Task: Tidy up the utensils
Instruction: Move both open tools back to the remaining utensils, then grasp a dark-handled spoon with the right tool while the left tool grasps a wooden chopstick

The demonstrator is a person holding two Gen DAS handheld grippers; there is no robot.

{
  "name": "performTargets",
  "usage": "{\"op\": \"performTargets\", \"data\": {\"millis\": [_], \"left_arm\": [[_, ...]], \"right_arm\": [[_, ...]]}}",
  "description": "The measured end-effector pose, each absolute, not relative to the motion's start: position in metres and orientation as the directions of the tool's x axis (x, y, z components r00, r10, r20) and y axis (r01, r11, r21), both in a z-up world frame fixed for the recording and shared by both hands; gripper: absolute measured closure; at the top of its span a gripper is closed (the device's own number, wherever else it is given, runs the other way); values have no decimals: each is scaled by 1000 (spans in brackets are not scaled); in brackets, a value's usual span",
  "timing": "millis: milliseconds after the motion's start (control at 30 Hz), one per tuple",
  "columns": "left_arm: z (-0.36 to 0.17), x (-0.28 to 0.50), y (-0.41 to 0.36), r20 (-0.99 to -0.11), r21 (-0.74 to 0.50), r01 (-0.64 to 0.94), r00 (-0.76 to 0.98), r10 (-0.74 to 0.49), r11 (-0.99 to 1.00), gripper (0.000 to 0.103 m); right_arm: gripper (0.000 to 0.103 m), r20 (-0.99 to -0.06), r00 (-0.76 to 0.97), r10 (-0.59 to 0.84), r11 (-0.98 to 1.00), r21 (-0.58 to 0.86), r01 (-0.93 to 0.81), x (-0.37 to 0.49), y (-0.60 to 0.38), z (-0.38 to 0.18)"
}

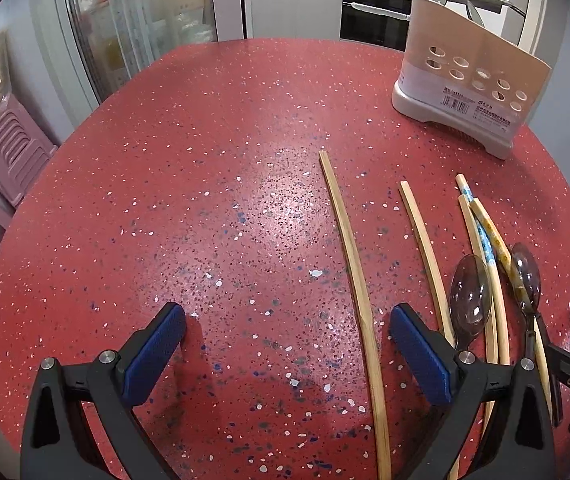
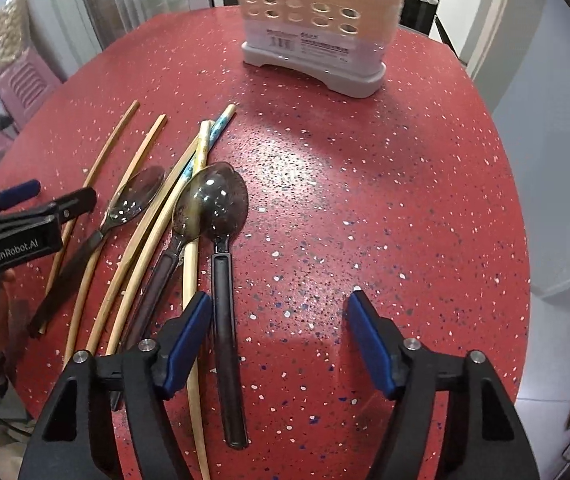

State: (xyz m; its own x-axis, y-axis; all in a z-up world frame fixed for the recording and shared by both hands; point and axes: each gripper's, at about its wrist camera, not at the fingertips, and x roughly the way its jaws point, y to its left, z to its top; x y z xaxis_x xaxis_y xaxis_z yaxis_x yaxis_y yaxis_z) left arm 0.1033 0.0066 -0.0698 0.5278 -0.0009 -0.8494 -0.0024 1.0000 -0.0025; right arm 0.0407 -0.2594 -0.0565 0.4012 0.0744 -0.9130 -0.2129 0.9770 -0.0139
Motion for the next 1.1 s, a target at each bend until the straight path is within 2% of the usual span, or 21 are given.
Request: {"op": "performTargets", "data": {"millis": [300, 433, 567, 600, 667, 700, 733, 900, 1100], "left_arm": [[-69, 120, 7, -872, -22, 45, 488, -41, 999, 0], [-65, 126, -2, -876, -22, 91, 478, -63, 996, 2], [-60, 131, -12, -884, -23, 147, 460, -89, 989, 18], [-59, 133, -16, -888, -21, 166, 450, -95, 986, 23], [-57, 132, -22, -889, -26, 197, 443, -112, 980, 38], [-56, 132, -25, -888, -20, 214, 446, -116, 977, 54], [-55, 133, -26, -888, -23, 220, 444, -122, 975, 68], [-56, 127, -21, -871, -104, 194, 455, -183, 976, 72], [-43, 109, -4, -825, -133, 182, 525, -211, 974, 72]], "right_arm": [[35, -934, 348, 82, 962, -17, -274, 62, -244, -54], [43, -943, 320, 89, 951, -15, -308, 64, -240, -54], [51, -947, 306, 94, 944, -13, -330, 65, -237, -52], [58, -948, 303, 97, 942, -10, -335, 64, -236, -52], [81, -948, 302, 102, 941, -6, -339, 64, -233, -52], [91, -948, 302, 104, 941, -4, -338, 64, -233, -51], [91, -948, 301, 108, 942, 1, -334, 64, -233, -52], [91, -937, 314, 156, 948, 52, -314, 62, -246, -51], [90, -906, 337, 255, 949, 168, -268, 58, -276, -44]]}}
